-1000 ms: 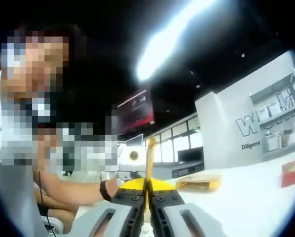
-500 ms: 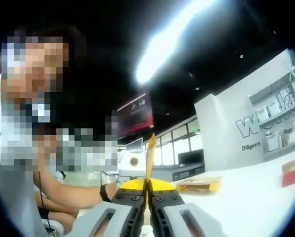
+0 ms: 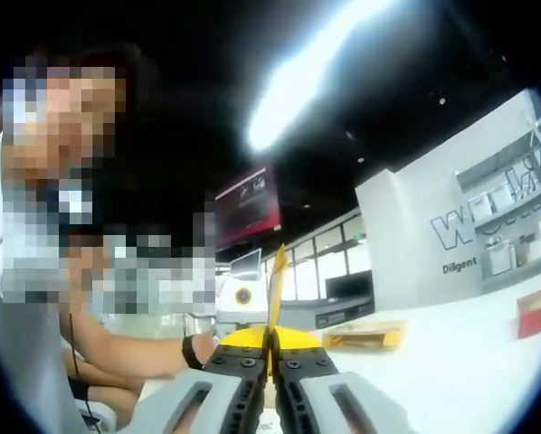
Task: Tear open the coffee pouch, take out the coffee, and pour the coffee from the pouch into the cup
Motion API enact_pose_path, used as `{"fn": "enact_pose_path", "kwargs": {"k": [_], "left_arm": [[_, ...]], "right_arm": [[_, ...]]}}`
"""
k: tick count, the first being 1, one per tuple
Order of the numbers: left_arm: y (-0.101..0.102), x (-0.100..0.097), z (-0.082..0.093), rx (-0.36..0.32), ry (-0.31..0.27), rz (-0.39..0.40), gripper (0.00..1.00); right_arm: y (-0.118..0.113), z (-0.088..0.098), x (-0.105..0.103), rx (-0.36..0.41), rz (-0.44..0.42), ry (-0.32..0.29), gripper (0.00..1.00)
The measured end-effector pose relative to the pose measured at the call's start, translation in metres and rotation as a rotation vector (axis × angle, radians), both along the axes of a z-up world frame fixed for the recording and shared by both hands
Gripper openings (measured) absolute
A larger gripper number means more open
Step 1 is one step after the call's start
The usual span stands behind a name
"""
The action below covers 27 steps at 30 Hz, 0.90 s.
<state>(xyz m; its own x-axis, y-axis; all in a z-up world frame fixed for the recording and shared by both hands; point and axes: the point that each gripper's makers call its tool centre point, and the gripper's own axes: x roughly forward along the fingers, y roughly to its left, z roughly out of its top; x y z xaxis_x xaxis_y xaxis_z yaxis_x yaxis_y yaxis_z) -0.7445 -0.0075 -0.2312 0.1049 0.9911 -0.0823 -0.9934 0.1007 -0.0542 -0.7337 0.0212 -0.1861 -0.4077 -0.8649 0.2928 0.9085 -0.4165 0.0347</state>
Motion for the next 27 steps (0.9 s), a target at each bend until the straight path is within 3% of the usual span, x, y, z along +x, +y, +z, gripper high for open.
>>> {"fn": "enact_pose_path", "kwargs": {"k": [2,5,10,12,15,18,20,24,27], "left_arm": [[0.0003,-0.0021,0.0018,0.017,0.0,0.006,0.23],[-0.0009,-0.0017,0.0031,0.025,-0.001,0.003,0.25],[-0.0002,-0.004,0.0077,0.048,0.012,0.015,0.39],[-0.0004,-0.0038,0.0066,0.042,0.014,0.015,0.35],[-0.001,-0.0035,0.0048,0.033,0.034,0.016,0.16],[-0.0004,-0.0045,0.0037,0.031,0.036,0.015,0.09],[-0.0004,-0.003,0.003,0.028,0.042,0.008,0.05],[-0.0001,0.0008,0.001,-0.006,0.003,-0.001,0.03],[-0.0012,-0.0023,0.0009,-0.017,0.045,0.017,0.02]], "right_arm": [[0.0005,0.0013,0.0002,-0.003,-0.002,0.002,0.03],[0.0005,0.002,0.0013,-0.001,-0.001,0.005,0.03],[-0.0013,0.001,0.0018,0.0,0.002,0.002,0.03],[-0.0022,0.0014,0.0025,-0.001,0.004,0.004,0.03],[-0.0036,0.0021,0.0032,0.001,0.008,0.007,0.03],[-0.0038,0.0024,0.0029,0.004,0.007,0.01,0.03],[-0.0036,0.0022,0.0028,0.006,0.004,0.01,0.03],[-0.003,0.0001,0.0024,0.008,0.006,0.004,0.03],[-0.004,-0.0006,0.0024,0.009,0.008,0.003,0.03]]}}
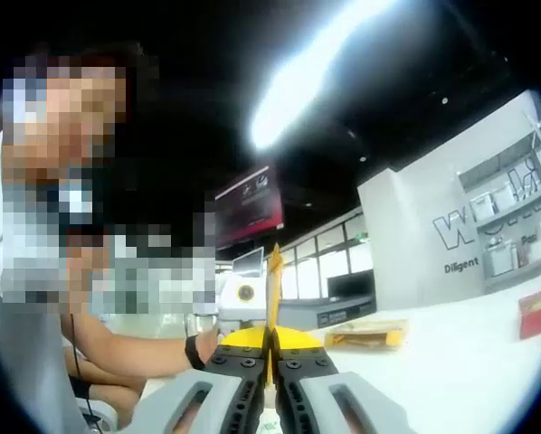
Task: Tear open the coffee pouch, take out the coffee, and pour the coffee from the pouch into the cup
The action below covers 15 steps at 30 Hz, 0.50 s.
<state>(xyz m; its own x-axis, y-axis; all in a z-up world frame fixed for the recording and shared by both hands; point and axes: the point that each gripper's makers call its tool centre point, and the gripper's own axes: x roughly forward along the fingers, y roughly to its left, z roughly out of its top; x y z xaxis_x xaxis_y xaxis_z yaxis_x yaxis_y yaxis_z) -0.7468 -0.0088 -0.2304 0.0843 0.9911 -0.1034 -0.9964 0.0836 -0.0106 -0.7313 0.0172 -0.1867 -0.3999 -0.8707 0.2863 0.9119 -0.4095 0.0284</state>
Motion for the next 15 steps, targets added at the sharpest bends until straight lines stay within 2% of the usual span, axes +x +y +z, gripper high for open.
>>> {"fn": "enact_pose_path", "kwargs": {"k": [7,9,13,14,15], "left_arm": [[0.0,-0.001,-0.002,-0.011,-0.003,0.001,0.01],[0.0,0.0,-0.003,-0.017,-0.021,0.0,0.01],[-0.001,-0.006,-0.001,-0.006,-0.031,0.037,0.03],[-0.001,-0.006,-0.001,-0.006,-0.028,0.039,0.04],[0.0,-0.011,-0.001,-0.003,0.011,0.058,0.05]], "right_arm": [[0.001,-0.003,-0.002,0.0,-0.005,-0.004,0.03],[0.001,-0.003,-0.003,-0.009,-0.003,-0.01,0.03],[0.0,-0.002,-0.003,-0.015,-0.002,-0.008,0.03],[0.0,-0.002,-0.004,-0.014,-0.004,-0.01,0.03],[0.001,-0.002,-0.005,-0.012,-0.007,-0.01,0.03]]}}
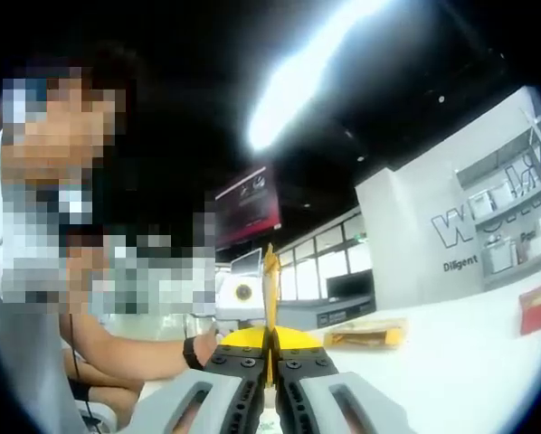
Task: Tear open the coffee pouch, take out the coffee, and pour the coffee from the pouch into the cup
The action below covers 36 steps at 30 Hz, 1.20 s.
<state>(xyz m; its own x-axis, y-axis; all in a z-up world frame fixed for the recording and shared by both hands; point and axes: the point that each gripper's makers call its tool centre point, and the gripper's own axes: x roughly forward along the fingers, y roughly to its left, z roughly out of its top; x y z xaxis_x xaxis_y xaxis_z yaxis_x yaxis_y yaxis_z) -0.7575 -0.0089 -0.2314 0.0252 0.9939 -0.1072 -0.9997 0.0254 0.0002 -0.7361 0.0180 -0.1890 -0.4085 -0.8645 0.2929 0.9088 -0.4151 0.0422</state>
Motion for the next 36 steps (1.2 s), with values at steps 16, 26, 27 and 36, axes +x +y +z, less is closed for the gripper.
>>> {"fn": "enact_pose_path", "kwargs": {"k": [16,26,27,36], "left_arm": [[0.011,0.014,0.019,0.049,-0.015,-0.058,0.21],[0.015,0.015,0.018,0.022,-0.01,-0.087,0.1],[0.015,0.015,0.018,0.02,-0.008,-0.088,0.1],[0.017,0.018,0.017,-0.023,-0.03,-0.148,0.04]], "right_arm": [[-0.006,0.0,0.006,0.012,0.011,0.002,0.02],[-0.003,0.001,0.006,0.019,0.003,0.005,0.02],[-0.002,0.001,0.005,0.017,0.002,0.004,0.02],[-0.001,0.001,0.004,0.025,-0.005,0.005,0.03]]}}
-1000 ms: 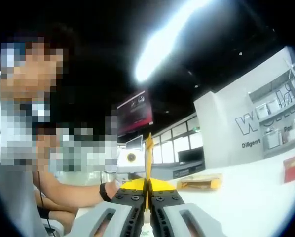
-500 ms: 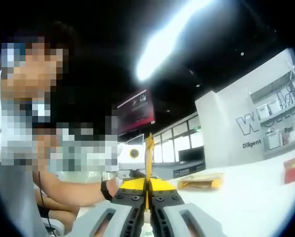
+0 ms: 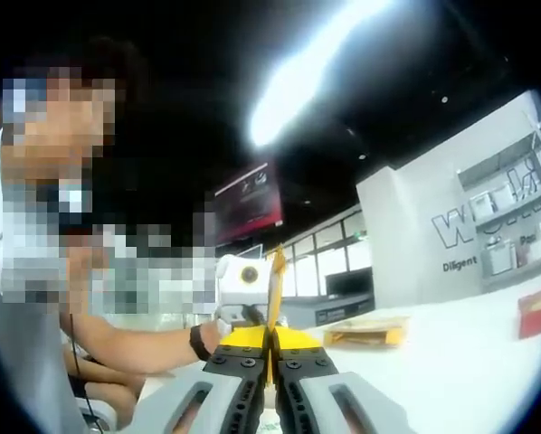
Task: Tear open the coffee pouch, take out the coffee, and pour the coffee from the pouch into the cup
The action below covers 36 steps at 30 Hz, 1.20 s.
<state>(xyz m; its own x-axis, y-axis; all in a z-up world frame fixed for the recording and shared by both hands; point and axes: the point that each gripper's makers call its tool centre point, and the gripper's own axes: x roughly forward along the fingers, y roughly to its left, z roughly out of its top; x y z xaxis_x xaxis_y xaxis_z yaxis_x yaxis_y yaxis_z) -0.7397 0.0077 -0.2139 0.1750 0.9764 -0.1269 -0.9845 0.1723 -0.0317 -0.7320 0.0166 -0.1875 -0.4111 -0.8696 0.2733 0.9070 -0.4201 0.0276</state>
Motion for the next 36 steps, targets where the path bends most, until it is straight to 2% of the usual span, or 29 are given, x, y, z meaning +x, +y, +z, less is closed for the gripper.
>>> {"fn": "enact_pose_path", "kwargs": {"k": [14,17,19,21,25,30,36], "left_arm": [[0.002,0.001,0.004,-0.02,0.021,-0.065,0.04],[0.004,-0.003,0.002,0.008,0.028,-0.016,0.04],[0.006,0.001,0.001,0.009,0.014,-0.015,0.04],[0.006,0.002,0.003,0.014,0.034,-0.003,0.04],[0.002,0.002,0.007,0.023,0.027,-0.008,0.04],[-0.006,0.006,0.008,0.034,0.0,-0.026,0.04],[0.0,0.01,-0.002,0.005,0.0,-0.042,0.04]], "right_arm": [[0.001,0.003,0.004,0.022,-0.026,-0.006,0.03],[0.002,0.002,0.004,0.033,-0.029,-0.008,0.06],[0.003,0.001,0.005,0.033,-0.026,-0.004,0.09],[0.005,0.003,0.006,0.029,-0.02,-0.005,0.11],[0.004,0.006,0.009,0.027,-0.002,0.002,0.15],[0.004,0.015,0.012,0.039,0.014,0.033,0.18],[0.017,0.039,0.01,-0.034,0.021,0.051,0.16]]}}
